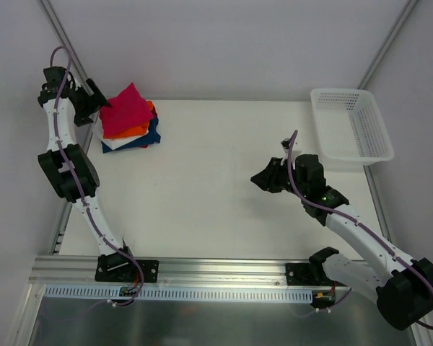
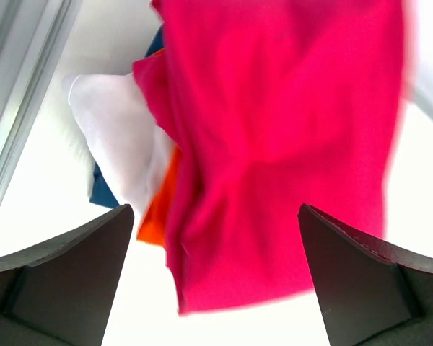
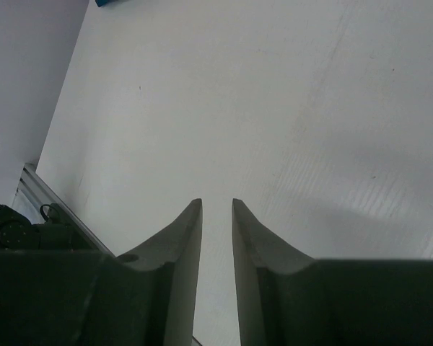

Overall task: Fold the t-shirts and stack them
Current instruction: Neatly place the folded tshirt to the corner

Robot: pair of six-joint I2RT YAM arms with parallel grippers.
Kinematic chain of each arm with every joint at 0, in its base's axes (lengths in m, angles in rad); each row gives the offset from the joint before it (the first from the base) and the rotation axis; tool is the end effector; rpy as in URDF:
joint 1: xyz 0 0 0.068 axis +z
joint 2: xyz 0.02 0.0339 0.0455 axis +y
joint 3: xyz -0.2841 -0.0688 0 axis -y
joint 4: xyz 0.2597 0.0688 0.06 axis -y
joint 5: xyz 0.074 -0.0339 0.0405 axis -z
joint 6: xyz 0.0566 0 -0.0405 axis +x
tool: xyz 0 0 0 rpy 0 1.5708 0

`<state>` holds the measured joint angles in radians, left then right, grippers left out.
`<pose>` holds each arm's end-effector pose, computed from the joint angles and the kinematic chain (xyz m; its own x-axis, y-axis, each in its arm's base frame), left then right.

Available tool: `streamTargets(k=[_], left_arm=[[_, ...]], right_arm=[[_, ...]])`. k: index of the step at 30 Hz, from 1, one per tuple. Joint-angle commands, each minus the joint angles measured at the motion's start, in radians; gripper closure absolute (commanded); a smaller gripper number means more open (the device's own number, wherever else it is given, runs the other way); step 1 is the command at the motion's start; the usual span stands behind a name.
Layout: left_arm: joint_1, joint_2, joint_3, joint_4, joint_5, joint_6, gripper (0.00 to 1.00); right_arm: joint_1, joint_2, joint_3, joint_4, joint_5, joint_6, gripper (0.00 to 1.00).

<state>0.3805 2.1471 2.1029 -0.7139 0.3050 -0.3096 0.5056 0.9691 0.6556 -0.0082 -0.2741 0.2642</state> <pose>0.4983 0.1810 0.3122 -0.5618 -0.5377 -0.6287 -0.3391 0.8429 -0.4179 0.2084 0.1329 0.2841 -0.4474 0.0396 -0.8934 -0.5947 0.7329 0.3304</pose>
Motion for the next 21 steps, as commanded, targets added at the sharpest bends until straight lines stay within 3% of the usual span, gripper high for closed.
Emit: streamTargets(k=[1,8,13,20,21], left_arm=[[0.000,-0.168,-0.018,0.007,0.000,-0.031,0.01],[-0.015,-0.331,-0.089,0.007,0.046,-0.068,0.01],[-0.058,-0.470,-0.176,0.007,0.040,-0.074,0.01],[-0.186,-0.634,-0.306,0.013,0.002,-0.077,0.01],[-0.228,-0.650,-0.334,0.014,-0.009,-0.077,0.01]], right_arm=[[0.005,-0.021,-0.007,0.053,-0.017,0.015,0.74],[0.005,-0.015,-0.005,0.054,-0.001,0.017,0.68],[0.005,-0.007,0.009,0.033,0.029,0.013,0.59],[0.005,-0.003,0.056,-0.045,0.049,-0.026,0.26],[0.005,-0.006,0.061,-0.047,0.056,-0.031,0.25]])
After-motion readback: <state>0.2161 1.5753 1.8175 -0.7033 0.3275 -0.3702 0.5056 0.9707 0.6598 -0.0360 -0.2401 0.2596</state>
